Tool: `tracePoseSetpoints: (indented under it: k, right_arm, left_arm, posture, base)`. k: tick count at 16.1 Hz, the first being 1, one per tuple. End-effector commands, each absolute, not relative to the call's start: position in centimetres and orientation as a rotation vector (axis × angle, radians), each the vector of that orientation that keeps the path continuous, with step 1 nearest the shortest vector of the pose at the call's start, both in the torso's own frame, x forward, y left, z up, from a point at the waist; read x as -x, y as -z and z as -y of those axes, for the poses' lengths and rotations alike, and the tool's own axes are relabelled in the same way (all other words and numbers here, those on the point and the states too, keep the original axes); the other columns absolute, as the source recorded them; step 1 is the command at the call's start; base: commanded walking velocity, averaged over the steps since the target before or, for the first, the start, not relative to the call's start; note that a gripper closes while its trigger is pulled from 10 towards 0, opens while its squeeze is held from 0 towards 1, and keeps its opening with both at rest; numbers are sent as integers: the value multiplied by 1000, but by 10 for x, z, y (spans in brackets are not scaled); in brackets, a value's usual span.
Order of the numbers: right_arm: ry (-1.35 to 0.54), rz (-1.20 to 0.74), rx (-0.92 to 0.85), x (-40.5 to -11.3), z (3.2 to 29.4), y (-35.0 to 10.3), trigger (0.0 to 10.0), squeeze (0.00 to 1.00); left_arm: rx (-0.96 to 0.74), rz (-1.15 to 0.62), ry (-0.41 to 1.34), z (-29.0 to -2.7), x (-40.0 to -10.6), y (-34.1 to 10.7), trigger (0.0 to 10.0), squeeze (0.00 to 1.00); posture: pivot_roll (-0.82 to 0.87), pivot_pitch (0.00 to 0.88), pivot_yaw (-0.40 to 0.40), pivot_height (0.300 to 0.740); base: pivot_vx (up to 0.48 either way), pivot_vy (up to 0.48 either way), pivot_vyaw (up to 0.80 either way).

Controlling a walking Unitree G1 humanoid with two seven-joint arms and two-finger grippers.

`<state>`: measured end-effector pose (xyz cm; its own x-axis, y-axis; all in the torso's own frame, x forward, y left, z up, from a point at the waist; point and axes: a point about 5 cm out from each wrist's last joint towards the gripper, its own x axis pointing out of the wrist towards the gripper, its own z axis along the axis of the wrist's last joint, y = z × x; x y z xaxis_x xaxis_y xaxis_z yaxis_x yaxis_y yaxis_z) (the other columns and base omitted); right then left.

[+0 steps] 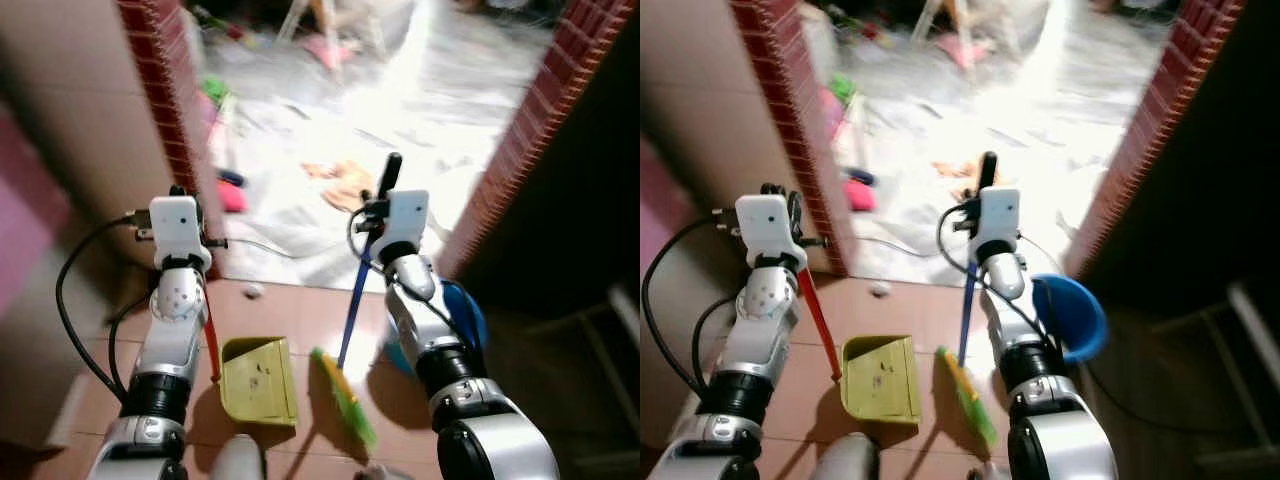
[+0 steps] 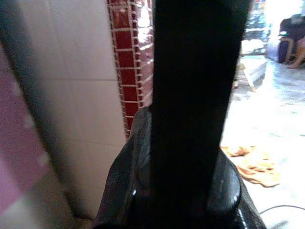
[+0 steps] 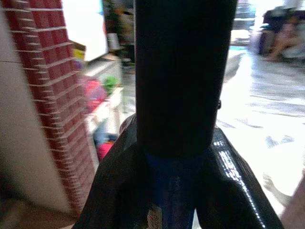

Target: Sweep floor

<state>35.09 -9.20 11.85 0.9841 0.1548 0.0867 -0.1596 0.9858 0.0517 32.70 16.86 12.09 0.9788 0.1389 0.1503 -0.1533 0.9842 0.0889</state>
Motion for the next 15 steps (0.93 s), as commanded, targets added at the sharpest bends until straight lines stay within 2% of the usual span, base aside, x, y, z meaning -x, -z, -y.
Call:
tracePoseSetpoints:
  k: [1,4,10,13,15]
  right_arm:
    - [-146,113,-76,-354,95,-126,10000,0]
    - [-159,118,-78,-355,94,-127,10000,0]
    - [-143,149,-78,-355,94,-131,10000,0]
    - [-136,156,-84,-355,96,-132,10000,0]
    - [-98,194,2,-354,107,-136,10000,0]
  left_arm:
    - [-108,225,-140,-164,-328,-137,10000,0]
    - [-121,221,-210,-176,-330,-140,10000,0]
    - [-95,227,-191,-172,-330,-143,10000,0]
    - [-95,232,-206,-175,-329,-144,10000,0]
    - [-93,233,-216,-179,-327,-146,10000,0]
  posture:
    - [-12,0,-36,740]
    - [-11,0,-41,740]
    - [-12,0,-45,740]
    - [-12,0,-45,740]
    - [-4,0,-53,740]
  base:
    - [0,0,769]
    - [0,0,740]
    - [0,0,700]
    - [0,0,0]
    - [0,0,0]
